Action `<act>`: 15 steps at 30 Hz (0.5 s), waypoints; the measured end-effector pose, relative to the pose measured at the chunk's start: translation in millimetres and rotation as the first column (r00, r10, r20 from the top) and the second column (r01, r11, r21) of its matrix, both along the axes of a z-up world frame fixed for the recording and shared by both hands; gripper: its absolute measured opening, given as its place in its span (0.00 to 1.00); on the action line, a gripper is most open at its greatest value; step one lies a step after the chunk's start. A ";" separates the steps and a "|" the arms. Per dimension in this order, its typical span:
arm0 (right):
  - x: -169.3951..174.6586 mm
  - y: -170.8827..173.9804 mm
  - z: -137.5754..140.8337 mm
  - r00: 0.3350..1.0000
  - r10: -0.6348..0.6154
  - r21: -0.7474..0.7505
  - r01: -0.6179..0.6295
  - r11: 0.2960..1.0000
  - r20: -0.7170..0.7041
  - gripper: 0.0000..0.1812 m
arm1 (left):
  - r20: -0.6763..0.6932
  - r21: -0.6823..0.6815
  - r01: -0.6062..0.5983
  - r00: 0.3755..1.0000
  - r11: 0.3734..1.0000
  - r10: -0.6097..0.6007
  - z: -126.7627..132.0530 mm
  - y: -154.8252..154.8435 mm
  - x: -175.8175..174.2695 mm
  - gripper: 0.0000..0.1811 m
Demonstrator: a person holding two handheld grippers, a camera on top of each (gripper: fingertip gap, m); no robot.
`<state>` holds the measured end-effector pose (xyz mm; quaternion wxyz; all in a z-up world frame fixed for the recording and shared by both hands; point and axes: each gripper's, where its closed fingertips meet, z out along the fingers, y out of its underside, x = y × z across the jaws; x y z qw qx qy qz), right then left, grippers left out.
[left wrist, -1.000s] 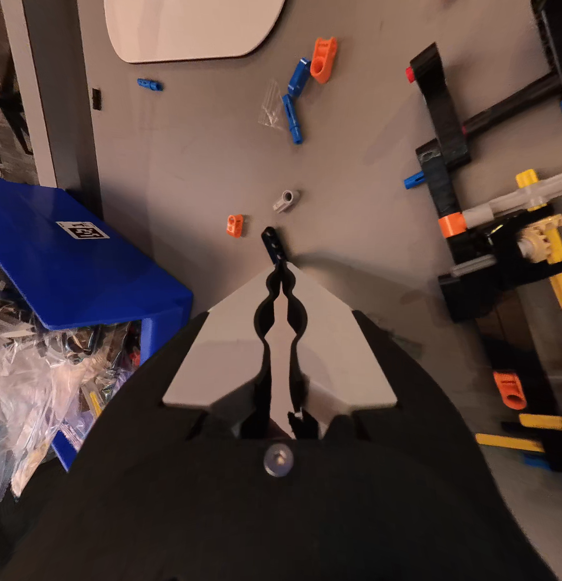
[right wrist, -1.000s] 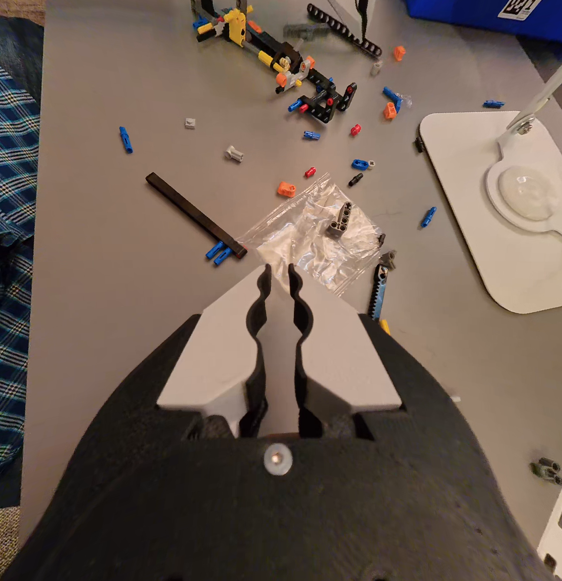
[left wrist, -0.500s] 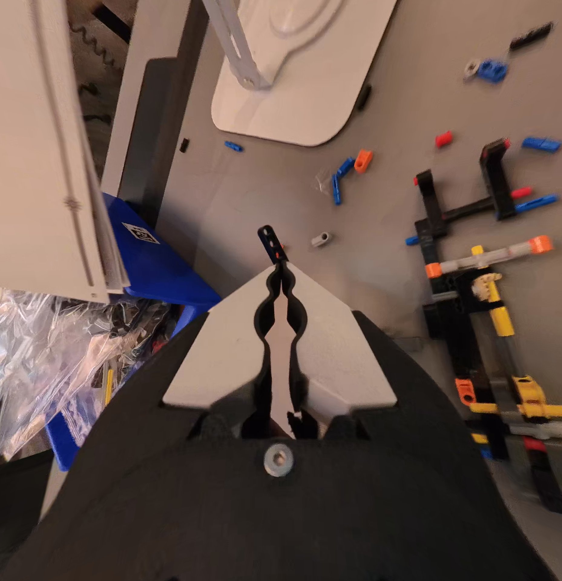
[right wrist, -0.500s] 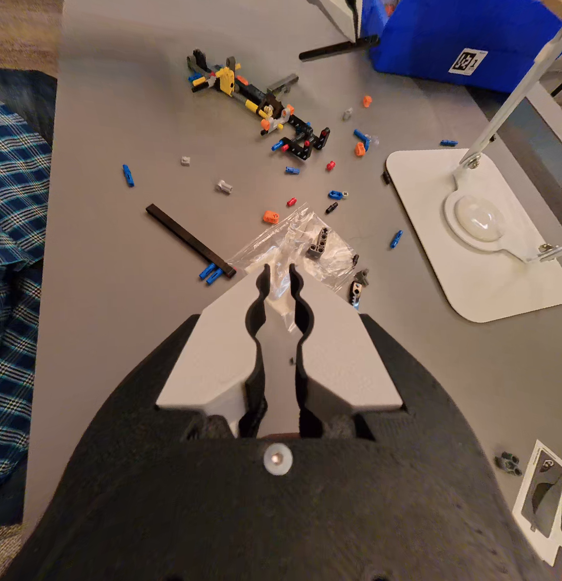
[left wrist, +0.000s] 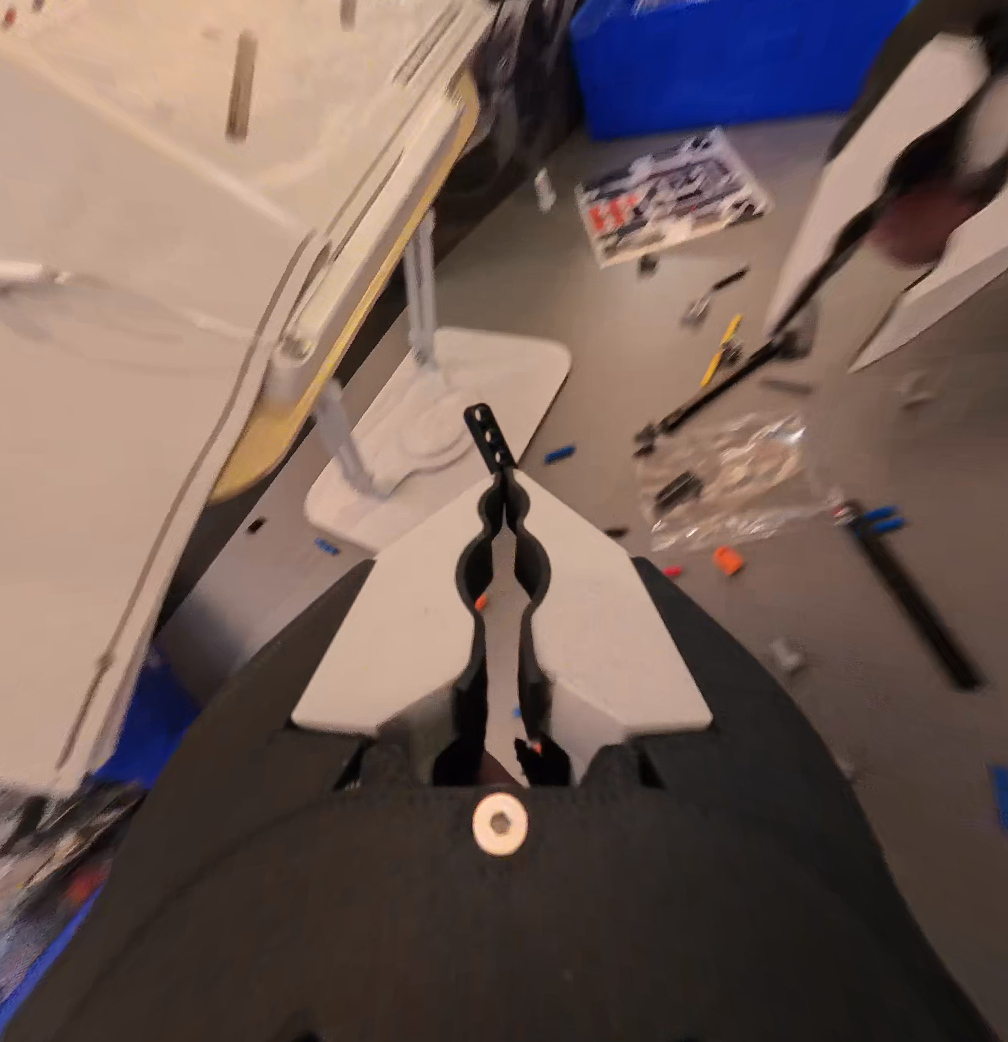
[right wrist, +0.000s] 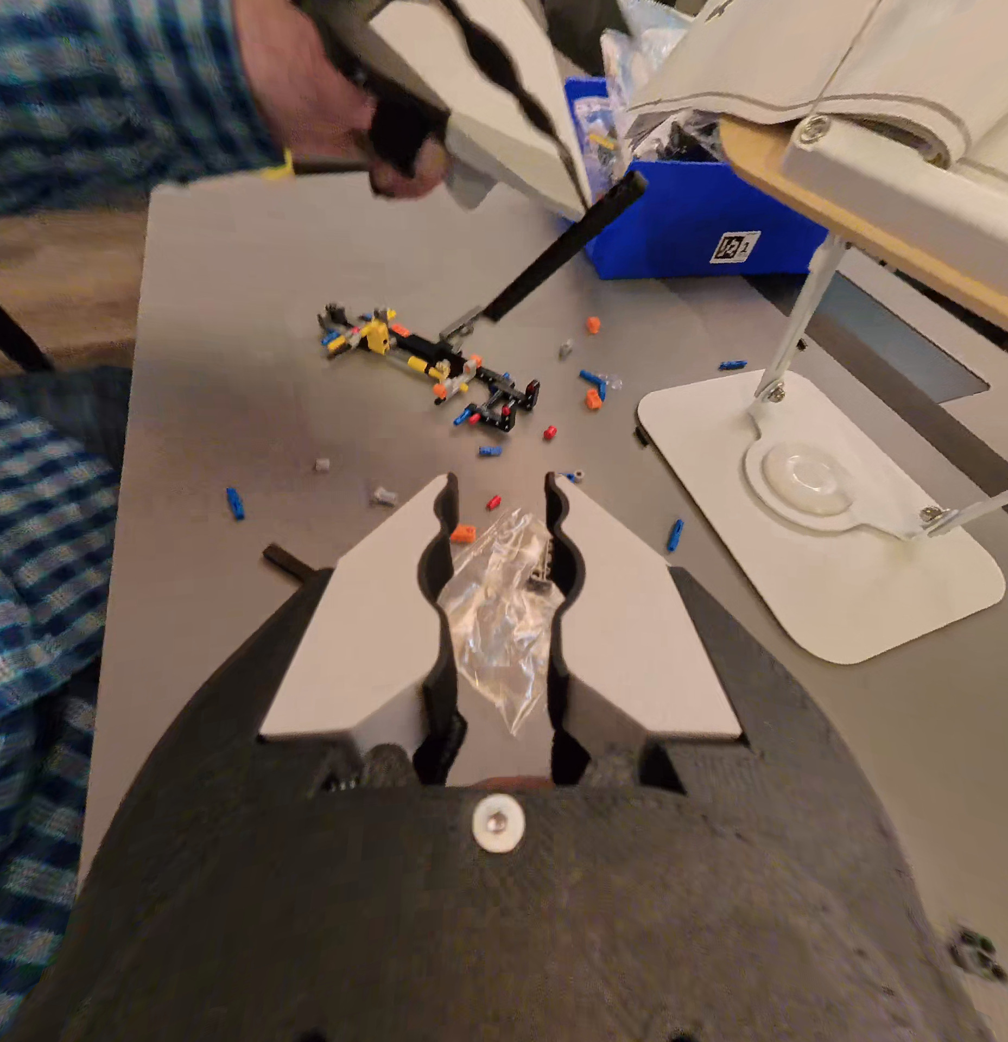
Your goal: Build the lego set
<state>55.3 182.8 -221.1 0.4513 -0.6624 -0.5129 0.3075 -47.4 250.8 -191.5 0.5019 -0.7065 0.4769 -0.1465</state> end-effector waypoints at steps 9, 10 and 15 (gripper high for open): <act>-14.7 21.5 20.7 0.961 -0.112 -0.214 0.057 0.975 -0.252 0.25 | 0.350 -0.028 0.131 0.930 0.991 -0.113 34.3 -32.8 103.9 0.00; -15.4 23.6 20.8 0.959 -0.125 -0.219 0.069 0.973 -0.253 0.24 | 0.378 -0.028 0.142 0.918 0.989 -0.121 36.6 -34.8 110.5 0.00; -9.0 29.1 22.9 0.946 -0.160 -0.224 0.097 0.970 -0.281 0.03 | 0.422 -0.030 0.177 0.894 0.984 -0.148 37.0 -40.4 127.8 0.00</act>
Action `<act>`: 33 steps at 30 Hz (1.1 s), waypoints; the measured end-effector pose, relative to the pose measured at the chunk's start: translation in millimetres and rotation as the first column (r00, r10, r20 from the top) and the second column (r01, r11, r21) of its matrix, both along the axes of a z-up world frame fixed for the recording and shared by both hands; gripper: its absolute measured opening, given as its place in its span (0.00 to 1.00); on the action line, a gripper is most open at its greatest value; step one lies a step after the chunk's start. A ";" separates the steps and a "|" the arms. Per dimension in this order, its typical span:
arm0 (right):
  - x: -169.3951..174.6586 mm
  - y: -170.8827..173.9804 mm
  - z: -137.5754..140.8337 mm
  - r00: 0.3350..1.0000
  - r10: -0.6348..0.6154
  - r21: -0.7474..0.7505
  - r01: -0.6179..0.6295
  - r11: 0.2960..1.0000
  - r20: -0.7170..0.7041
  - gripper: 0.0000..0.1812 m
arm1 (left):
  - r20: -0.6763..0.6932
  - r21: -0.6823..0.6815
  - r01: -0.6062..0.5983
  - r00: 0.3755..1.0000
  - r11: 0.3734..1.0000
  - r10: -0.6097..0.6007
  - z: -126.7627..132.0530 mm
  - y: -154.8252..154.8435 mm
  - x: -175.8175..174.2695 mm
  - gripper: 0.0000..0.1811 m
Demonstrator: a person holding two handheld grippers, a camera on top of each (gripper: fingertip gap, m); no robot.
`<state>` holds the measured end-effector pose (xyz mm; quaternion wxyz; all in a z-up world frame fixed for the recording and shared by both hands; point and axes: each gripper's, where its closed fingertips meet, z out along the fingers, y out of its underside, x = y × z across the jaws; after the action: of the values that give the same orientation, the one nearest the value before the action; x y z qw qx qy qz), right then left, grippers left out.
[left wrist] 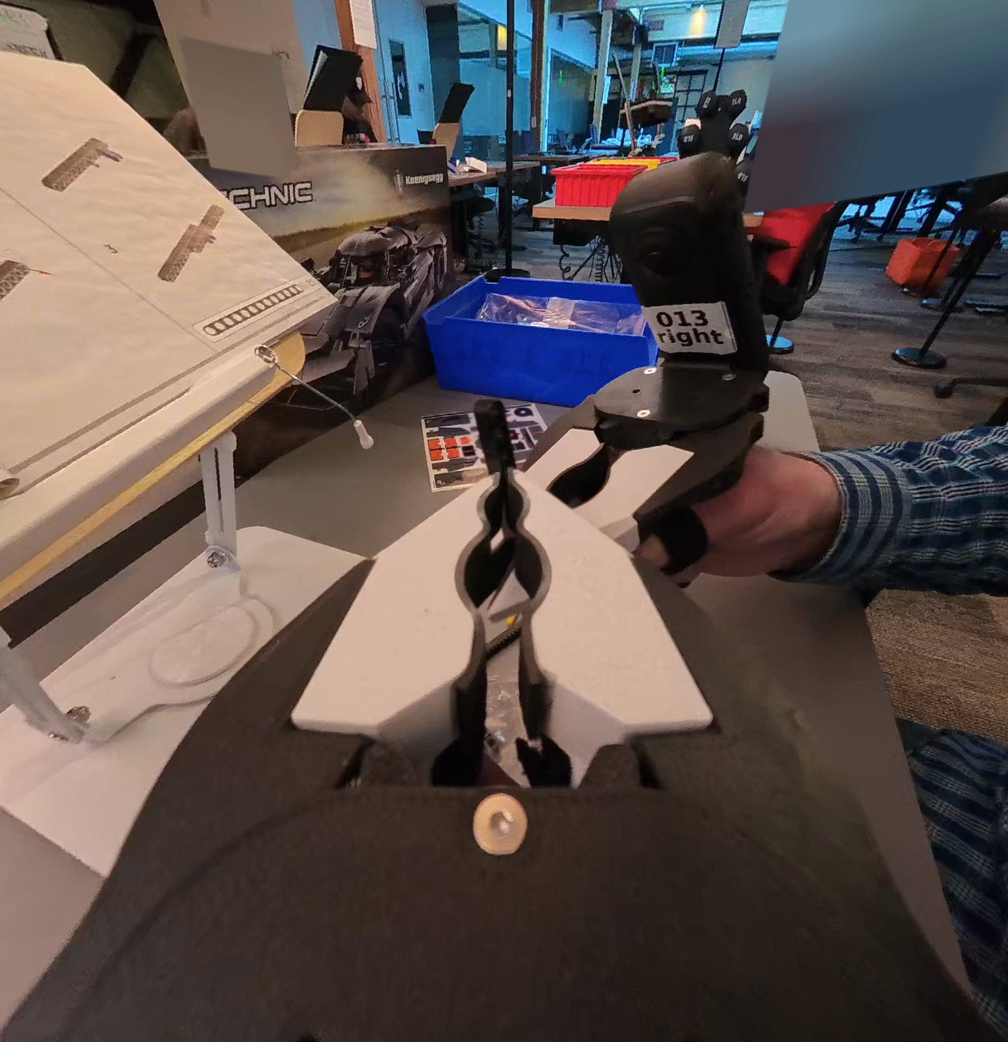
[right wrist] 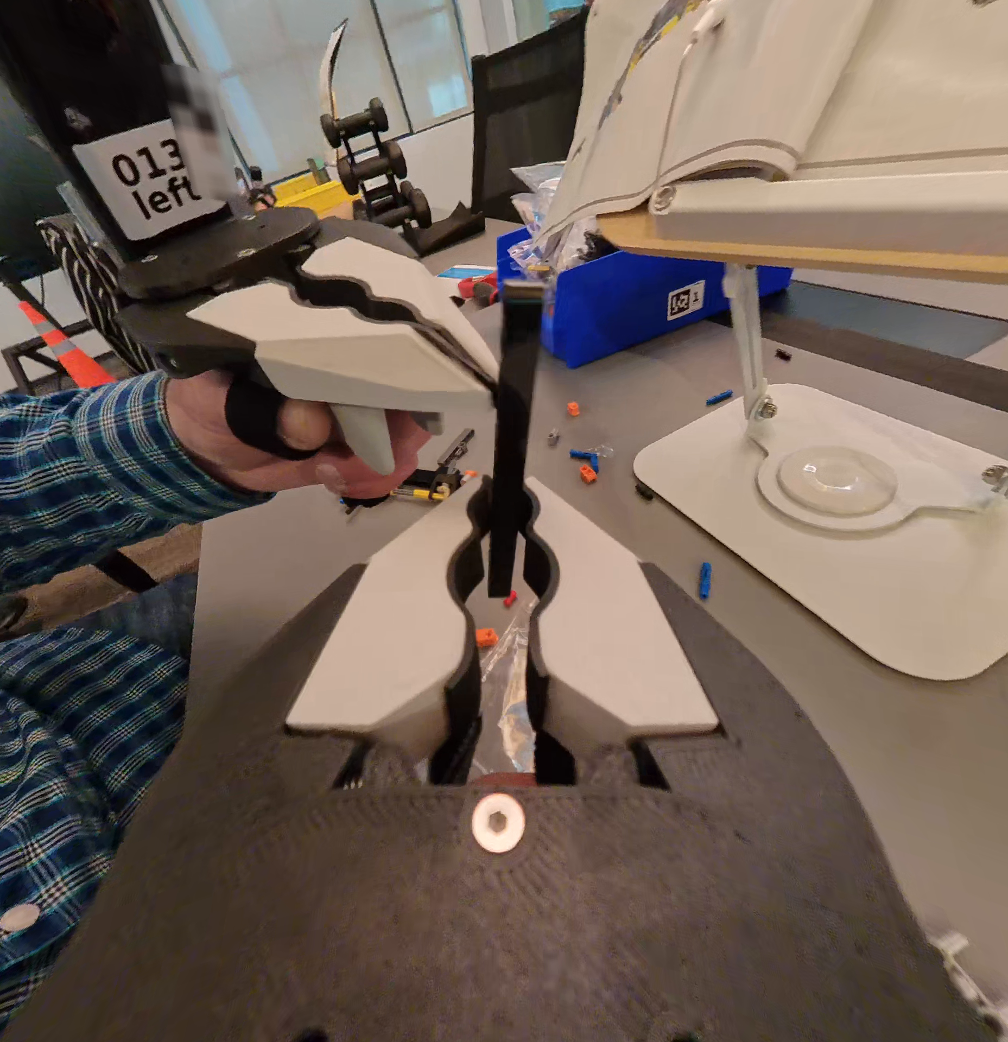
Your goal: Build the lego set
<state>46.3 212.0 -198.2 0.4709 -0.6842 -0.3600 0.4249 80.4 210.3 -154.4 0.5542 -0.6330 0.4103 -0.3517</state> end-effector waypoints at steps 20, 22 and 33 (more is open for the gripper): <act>75.0 -31.1 -35.1 0.967 -0.032 0.010 0.031 0.999 0.254 0.03 | -0.649 -0.250 -0.145 0.759 0.957 -0.055 -135.3 -88.6 -64.0 0.32; 76.7 -42.7 -44.5 0.958 -0.011 0.000 0.012 1.000 0.286 0.03 | -0.671 -0.259 -0.188 0.741 0.948 -0.036 -149.0 -102.3 -67.4 0.27; 64.2 -110.7 -114.0 0.823 0.232 -0.192 -0.152 0.969 0.519 0.03 | -0.689 -0.297 -0.264 0.724 0.918 -0.015 -178.6 -132.3 -53.1 0.18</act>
<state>110.5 101.3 -312.2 0.2557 -0.7676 -0.5134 0.2861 27.3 78.1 -333.0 0.2572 -0.8376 0.4645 -0.1290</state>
